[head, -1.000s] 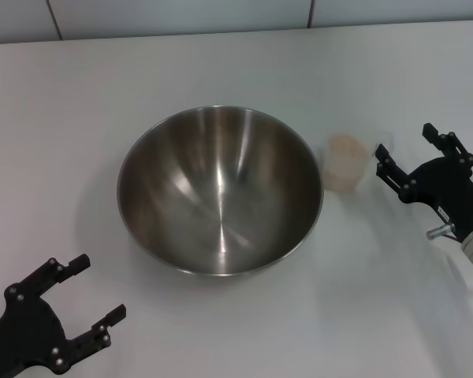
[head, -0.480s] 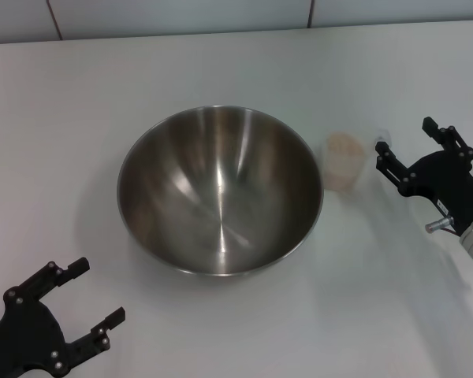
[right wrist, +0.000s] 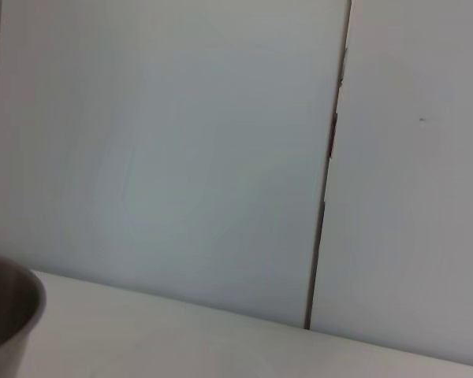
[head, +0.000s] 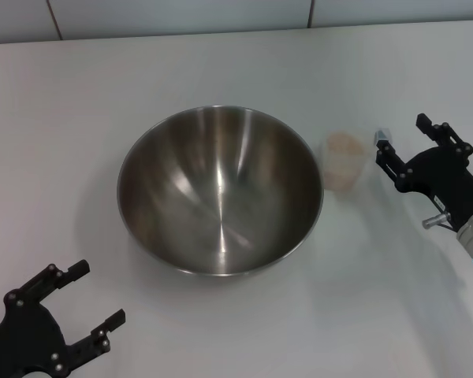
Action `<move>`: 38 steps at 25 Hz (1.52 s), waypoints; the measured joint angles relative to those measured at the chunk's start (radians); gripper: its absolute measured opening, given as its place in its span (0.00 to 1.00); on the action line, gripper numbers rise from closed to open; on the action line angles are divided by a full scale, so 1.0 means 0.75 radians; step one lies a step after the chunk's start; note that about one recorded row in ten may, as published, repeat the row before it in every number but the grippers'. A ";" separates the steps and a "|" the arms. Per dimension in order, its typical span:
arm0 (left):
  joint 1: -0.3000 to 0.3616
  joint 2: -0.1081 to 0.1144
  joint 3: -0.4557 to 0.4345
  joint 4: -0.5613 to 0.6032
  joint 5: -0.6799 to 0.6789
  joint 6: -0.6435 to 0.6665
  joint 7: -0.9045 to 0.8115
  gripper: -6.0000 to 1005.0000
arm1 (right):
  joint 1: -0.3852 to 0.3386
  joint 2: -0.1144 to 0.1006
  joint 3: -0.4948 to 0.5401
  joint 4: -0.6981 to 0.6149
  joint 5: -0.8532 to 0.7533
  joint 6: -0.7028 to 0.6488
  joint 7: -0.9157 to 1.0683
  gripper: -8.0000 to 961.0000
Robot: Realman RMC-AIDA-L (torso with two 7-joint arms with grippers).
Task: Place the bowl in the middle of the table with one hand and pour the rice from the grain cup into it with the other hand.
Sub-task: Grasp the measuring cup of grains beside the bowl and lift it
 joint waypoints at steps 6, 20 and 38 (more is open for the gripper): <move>-0.002 0.002 0.002 -0.004 0.000 -0.002 0.000 0.79 | 0.000 0.000 -0.002 0.008 0.000 -0.004 -0.005 0.69; -0.010 0.002 0.002 -0.003 0.000 -0.003 -0.002 0.79 | -0.002 0.000 -0.001 0.010 0.000 -0.008 -0.005 0.12; -0.010 0.003 0.002 -0.003 0.000 -0.001 -0.002 0.78 | -0.156 -0.001 -0.065 0.120 -0.015 -0.572 -0.234 0.03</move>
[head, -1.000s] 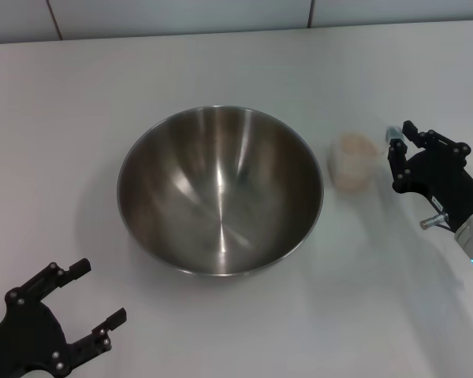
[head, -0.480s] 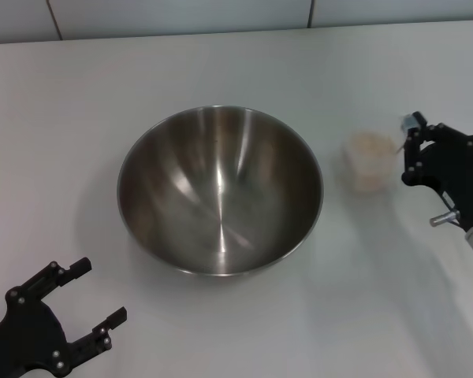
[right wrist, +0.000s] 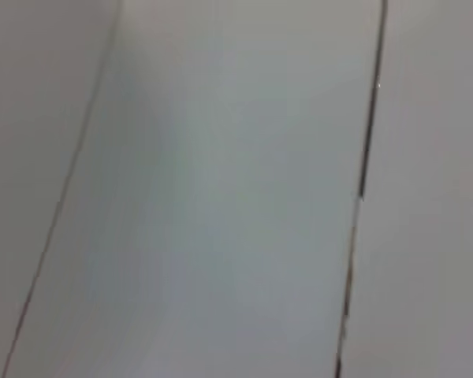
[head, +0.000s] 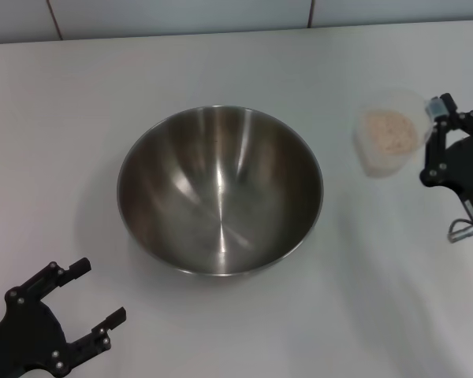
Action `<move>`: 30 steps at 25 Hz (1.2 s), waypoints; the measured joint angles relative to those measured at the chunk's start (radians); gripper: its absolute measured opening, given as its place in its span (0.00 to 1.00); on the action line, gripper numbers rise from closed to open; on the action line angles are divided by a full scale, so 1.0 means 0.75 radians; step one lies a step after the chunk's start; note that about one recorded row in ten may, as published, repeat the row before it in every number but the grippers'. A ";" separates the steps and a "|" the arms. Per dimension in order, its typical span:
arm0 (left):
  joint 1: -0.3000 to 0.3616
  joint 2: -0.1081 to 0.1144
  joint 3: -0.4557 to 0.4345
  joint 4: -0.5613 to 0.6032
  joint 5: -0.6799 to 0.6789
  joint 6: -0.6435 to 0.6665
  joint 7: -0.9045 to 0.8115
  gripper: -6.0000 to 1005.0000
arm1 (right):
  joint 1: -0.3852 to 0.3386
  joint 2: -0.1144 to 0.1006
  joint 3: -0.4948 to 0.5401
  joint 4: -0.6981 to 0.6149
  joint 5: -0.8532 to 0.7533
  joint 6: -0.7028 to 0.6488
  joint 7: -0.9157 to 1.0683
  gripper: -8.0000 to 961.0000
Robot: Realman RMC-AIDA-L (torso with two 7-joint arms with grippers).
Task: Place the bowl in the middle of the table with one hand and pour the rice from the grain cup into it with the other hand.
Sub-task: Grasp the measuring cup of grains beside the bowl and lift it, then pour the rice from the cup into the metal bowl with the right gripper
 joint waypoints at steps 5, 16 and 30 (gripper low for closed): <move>-0.002 0.001 0.002 -0.001 0.001 -0.008 0.000 0.78 | 0.032 0.001 -0.050 0.101 0.000 -0.035 -0.255 0.03; -0.021 0.003 -0.002 -0.002 0.030 -0.012 -0.033 0.78 | 0.156 0.003 -0.203 0.315 0.000 0.112 -1.371 0.03; -0.030 0.000 0.002 -0.002 0.037 -0.021 -0.036 0.78 | 0.177 0.004 -0.217 0.389 -0.121 0.271 -2.528 0.03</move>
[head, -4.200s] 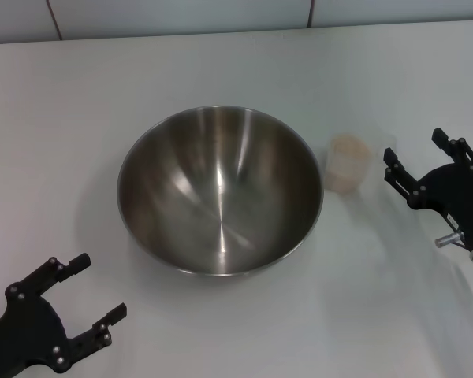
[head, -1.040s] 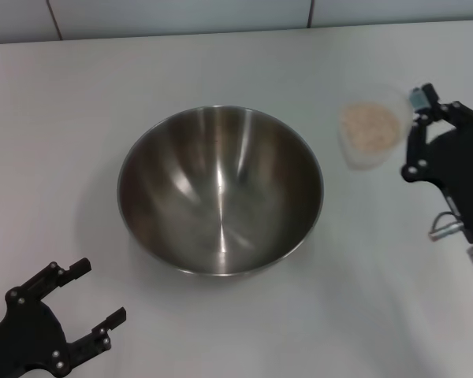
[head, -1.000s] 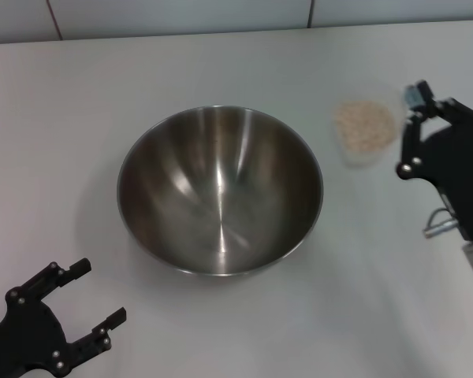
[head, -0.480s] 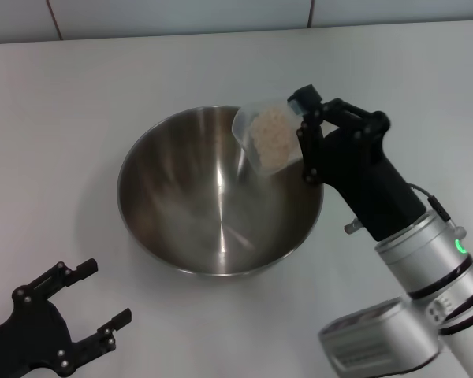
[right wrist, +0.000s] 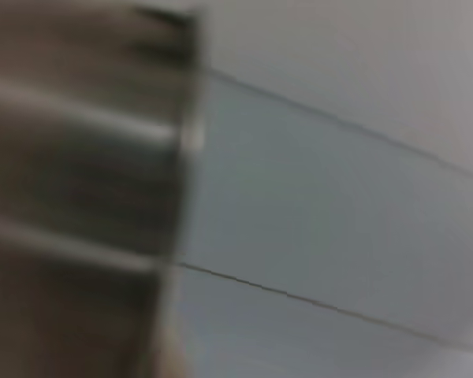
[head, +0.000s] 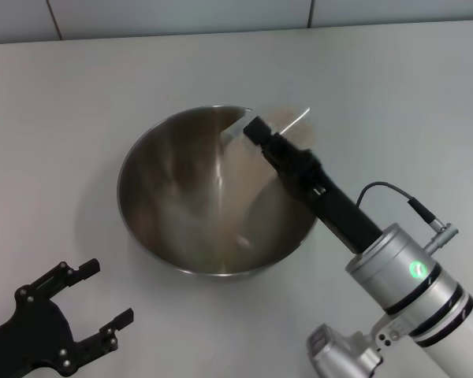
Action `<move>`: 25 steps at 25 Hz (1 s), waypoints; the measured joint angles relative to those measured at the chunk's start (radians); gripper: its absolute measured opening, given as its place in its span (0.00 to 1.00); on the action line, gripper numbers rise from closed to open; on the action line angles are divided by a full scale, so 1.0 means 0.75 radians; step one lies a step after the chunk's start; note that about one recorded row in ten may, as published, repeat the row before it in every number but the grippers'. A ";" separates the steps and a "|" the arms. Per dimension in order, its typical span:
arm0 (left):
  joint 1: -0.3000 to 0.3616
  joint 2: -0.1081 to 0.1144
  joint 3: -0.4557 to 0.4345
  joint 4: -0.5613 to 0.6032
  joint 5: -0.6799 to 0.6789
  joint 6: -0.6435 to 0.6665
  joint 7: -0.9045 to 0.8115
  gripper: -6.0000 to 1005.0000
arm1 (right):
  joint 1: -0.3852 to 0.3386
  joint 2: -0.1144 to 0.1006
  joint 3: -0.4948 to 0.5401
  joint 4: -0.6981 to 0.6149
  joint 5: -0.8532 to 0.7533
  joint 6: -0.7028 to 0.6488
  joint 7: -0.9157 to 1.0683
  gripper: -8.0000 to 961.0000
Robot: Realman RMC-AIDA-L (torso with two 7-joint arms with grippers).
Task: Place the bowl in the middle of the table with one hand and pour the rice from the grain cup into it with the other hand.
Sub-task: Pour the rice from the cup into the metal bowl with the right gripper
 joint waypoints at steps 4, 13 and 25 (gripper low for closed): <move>-0.006 -0.001 0.000 0.000 0.000 -0.002 0.000 0.78 | 0.003 0.000 -0.002 0.017 -0.006 0.017 -0.250 0.03; -0.016 0.000 0.000 0.002 0.000 0.001 -0.017 0.79 | 0.020 0.000 -0.003 0.039 -0.105 0.091 -0.668 0.03; -0.017 0.003 0.000 0.007 0.008 0.008 -0.032 0.79 | 0.054 0.000 0.011 0.027 -0.182 0.152 -0.821 0.03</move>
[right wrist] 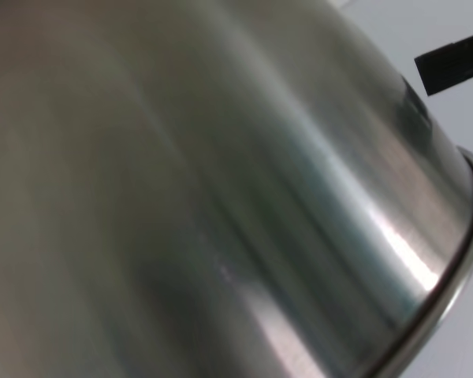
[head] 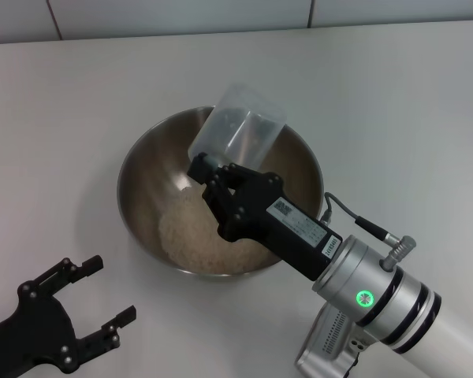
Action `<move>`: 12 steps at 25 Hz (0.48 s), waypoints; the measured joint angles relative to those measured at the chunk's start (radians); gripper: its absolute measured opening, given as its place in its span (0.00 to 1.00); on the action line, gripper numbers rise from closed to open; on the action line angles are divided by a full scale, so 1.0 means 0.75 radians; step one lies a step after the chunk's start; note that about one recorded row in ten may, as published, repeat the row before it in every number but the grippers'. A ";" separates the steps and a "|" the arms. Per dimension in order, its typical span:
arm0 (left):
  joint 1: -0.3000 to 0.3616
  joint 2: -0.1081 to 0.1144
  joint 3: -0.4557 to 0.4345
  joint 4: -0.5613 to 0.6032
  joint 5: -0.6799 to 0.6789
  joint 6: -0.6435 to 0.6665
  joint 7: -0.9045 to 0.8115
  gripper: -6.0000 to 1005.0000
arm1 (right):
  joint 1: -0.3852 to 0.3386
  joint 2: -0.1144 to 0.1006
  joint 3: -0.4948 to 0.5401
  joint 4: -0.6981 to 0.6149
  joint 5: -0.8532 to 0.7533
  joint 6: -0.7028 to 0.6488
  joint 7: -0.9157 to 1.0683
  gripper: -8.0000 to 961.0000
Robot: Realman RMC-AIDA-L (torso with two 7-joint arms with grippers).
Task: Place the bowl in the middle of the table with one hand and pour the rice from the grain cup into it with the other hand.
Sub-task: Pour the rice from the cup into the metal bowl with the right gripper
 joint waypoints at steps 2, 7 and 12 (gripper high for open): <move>0.000 0.000 0.000 0.001 0.008 0.000 0.000 0.79 | 0.000 0.000 0.001 0.001 -0.004 0.003 -0.001 0.03; 0.000 0.000 0.000 0.002 0.009 0.001 -0.001 0.79 | -0.036 0.000 0.041 0.101 0.037 0.002 0.240 0.03; 0.000 0.000 0.000 0.002 0.009 0.001 -0.001 0.79 | -0.093 0.000 0.086 0.252 0.187 -0.022 0.724 0.03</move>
